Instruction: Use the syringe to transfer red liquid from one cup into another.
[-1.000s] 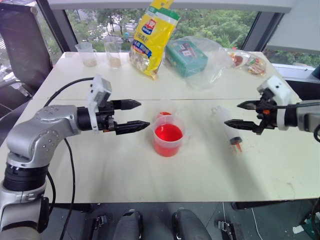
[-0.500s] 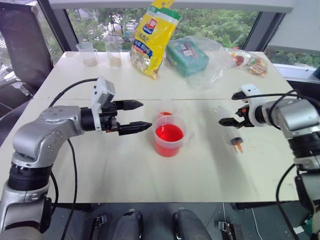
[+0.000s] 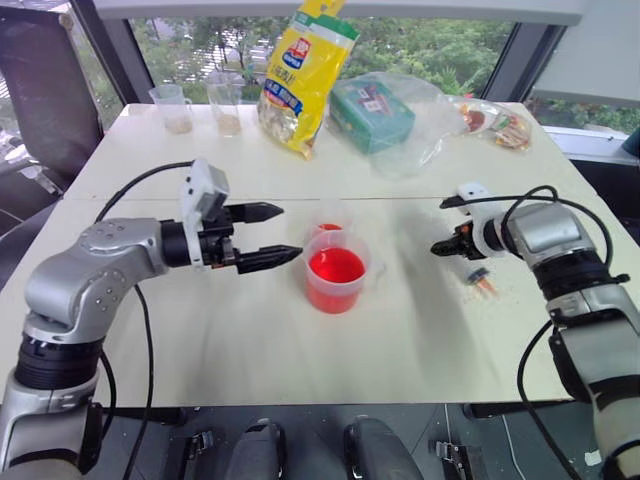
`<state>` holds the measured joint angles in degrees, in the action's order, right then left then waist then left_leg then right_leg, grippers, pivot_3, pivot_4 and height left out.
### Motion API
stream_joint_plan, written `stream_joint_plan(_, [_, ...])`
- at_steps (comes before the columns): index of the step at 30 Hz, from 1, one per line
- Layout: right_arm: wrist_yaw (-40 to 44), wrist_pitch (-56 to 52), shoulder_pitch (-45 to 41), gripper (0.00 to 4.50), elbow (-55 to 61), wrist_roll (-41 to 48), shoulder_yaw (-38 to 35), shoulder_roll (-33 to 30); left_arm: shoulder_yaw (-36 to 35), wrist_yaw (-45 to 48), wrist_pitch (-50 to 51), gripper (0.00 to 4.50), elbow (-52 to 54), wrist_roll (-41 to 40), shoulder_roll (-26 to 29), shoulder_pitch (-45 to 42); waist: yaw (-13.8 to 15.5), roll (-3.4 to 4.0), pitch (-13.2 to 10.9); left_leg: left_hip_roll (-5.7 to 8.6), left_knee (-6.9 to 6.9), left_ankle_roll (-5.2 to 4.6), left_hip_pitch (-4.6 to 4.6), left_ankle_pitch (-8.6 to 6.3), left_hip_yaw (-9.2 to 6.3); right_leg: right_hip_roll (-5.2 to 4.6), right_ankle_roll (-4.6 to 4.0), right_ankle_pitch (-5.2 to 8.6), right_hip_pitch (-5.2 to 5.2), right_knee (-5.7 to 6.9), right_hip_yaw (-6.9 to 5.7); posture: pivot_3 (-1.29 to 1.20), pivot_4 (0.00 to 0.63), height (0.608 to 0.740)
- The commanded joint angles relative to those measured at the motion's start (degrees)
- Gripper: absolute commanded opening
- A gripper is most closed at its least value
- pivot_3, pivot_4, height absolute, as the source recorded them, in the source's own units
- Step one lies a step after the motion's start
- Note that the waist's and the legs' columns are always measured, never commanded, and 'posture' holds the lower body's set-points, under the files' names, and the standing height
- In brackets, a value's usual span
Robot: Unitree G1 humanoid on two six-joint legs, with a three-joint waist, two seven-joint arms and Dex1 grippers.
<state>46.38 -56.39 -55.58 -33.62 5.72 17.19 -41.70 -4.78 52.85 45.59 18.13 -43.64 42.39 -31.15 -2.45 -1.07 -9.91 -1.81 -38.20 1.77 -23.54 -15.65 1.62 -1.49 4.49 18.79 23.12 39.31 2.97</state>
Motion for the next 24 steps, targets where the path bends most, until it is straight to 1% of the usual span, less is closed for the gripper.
stream_joint_plan(1, [0.02,-1.03,-1.58,1.37,1.17,-0.70,-1.67,0.03,-1.97,-0.16,-1.52,4.50,1.05,0.26,0.83,-0.79,0.00,0.00,0.00,0.00,0.00,0.00,0.00,0.00,0.00,0.00,0.00,0.00,0.00,0.00,0.00,0.00,0.150,0.740])
stream_joint_plan(3, [-0.78,-2.18,-1.62,1.37,2.49,-0.62,-2.60,0.11,-2.18,0.14,-1.64,4.50,0.40,0.38,1.02,-1.20,0.01,0.00,0.00,0.00,0.00,0.00,0.00,0.00,0.00,0.00,0.00,0.00,0.00,0.00,0.00,0.00,0.150,0.740])
stream_joint_plan(6, [-2.88,-3.85,-1.03,1.37,8.41,0.52,-6.09,-0.27,-2.43,1.31,-2.19,4.50,-1.50,0.84,1.53,-2.12,0.01,0.00,0.00,0.00,0.00,0.00,-0.01,0.00,0.00,-0.01,0.00,0.00,0.02,0.02,0.00,0.00,0.150,0.740])
stream_joint_plan(9, [-4.43,1.09,1.76,1.37,21.50,4.52,-14.85,-0.07,-1.95,2.01,-2.63,4.50,-3.55,1.29,1.69,-3.88,0.09,0.01,0.00,0.00,0.02,0.00,-0.03,0.00,-0.01,0.00,0.00,0.00,0.06,0.03,-0.01,0.00,0.150,0.740])
stream_joint_plan(12, [-4.88,8.21,4.64,1.37,35.71,11.54,-24.81,3.86,-2.36,1.63,-1.64,4.50,-5.08,0.31,1.16,-6.51,0.04,0.01,0.00,0.00,0.05,0.00,-0.07,0.00,-0.02,0.01,0.00,0.00,0.11,0.04,-0.02,0.00,0.150,0.740])
stream_joint_plan(14, [-4.86,13.06,6.63,1.37,43.14,15.22,-27.98,7.24,-2.75,2.35,-1.37,4.50,-6.63,-0.04,1.45,-8.04,0.03,0.00,0.00,-0.01,0.06,0.00,-0.07,0.00,-0.03,0.03,0.00,0.00,0.11,0.04,-0.02,0.00,0.150,0.740])
stream_joint_plan(18, [-6.58,17.26,10.73,1.37,53.51,22.11,-29.78,14.89,-2.18,3.92,-0.94,4.50,-9.22,-0.54,1.36,-10.75,0.06,-0.03,0.02,-0.01,0.04,0.00,-0.03,0.00,-0.07,0.01,0.00,0.00,0.01,0.03,-0.06,0.00,0.150,0.740])
stream_joint_plan(20, [-7.49,19.86,13.59,1.37,57.16,24.11,-28.79,18.76,-1.28,4.45,-0.73,4.50,-10.18,-0.27,0.91,-11.86,0.10,-0.03,0.02,0.01,0.00,0.00,-0.03,0.00,-0.06,-0.02,0.01,0.00,0.01,0.07,-0.06,0.00,0.150,0.740])
stream_joint_plan(24, [-9.21,24.71,18.76,1.37,60.18,24.56,-24.93,24.36,-0.22,5.77,0.31,4.50,-10.80,-0.57,0.45,-13.92,0.14,-0.03,0.02,0.02,-0.02,0.00,-0.03,0.00,-0.07,-0.03,0.01,0.00,0.00,0.10,-0.07,0.00,0.150,0.740])
